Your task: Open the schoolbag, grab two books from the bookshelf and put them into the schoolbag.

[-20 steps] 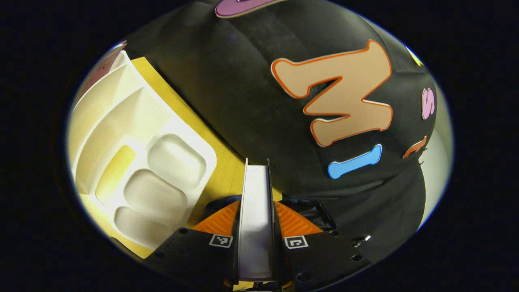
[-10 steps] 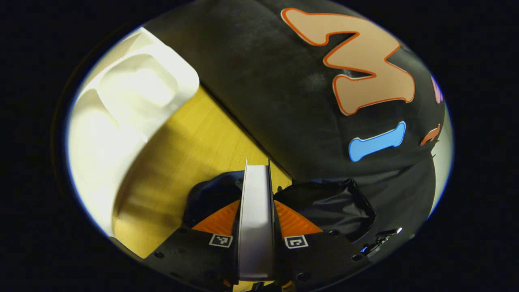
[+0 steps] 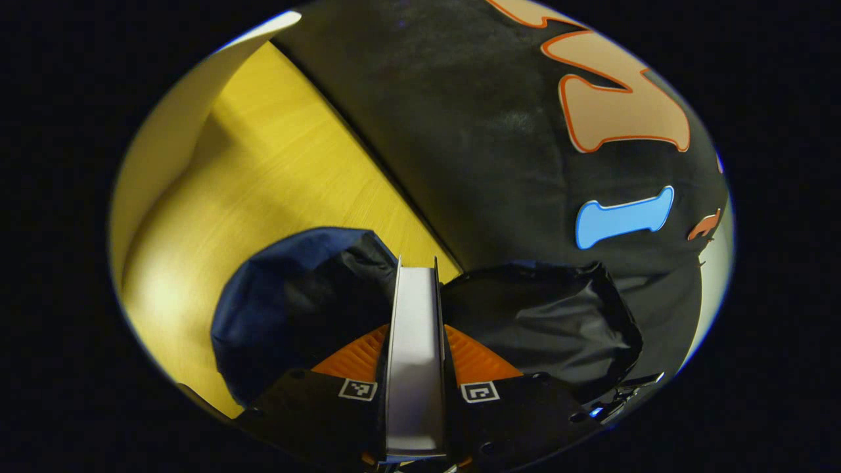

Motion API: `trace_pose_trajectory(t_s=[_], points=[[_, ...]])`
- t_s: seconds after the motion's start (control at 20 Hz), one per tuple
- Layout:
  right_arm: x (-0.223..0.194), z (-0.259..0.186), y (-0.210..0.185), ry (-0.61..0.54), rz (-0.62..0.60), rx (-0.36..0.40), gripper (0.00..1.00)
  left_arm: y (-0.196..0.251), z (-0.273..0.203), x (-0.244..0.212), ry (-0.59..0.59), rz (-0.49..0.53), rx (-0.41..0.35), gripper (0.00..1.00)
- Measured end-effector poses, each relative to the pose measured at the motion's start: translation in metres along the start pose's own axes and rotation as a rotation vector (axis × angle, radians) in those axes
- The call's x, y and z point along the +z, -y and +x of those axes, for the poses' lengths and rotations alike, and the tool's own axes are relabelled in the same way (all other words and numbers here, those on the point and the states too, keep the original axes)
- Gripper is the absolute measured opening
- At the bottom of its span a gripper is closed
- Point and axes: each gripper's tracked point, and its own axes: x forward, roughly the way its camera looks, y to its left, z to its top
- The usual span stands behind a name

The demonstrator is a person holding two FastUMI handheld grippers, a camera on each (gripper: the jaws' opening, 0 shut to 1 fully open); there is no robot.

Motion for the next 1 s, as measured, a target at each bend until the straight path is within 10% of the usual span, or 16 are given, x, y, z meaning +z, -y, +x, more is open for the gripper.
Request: trace_pose_trajectory(t_s=[1.0], points=[[-0.007, 0.004, 0.005, -0.015, 0.026, -0.001, 0.05, -0.025, 0.019, -0.026, -0.016, -0.160, 0.088, 0.41]])
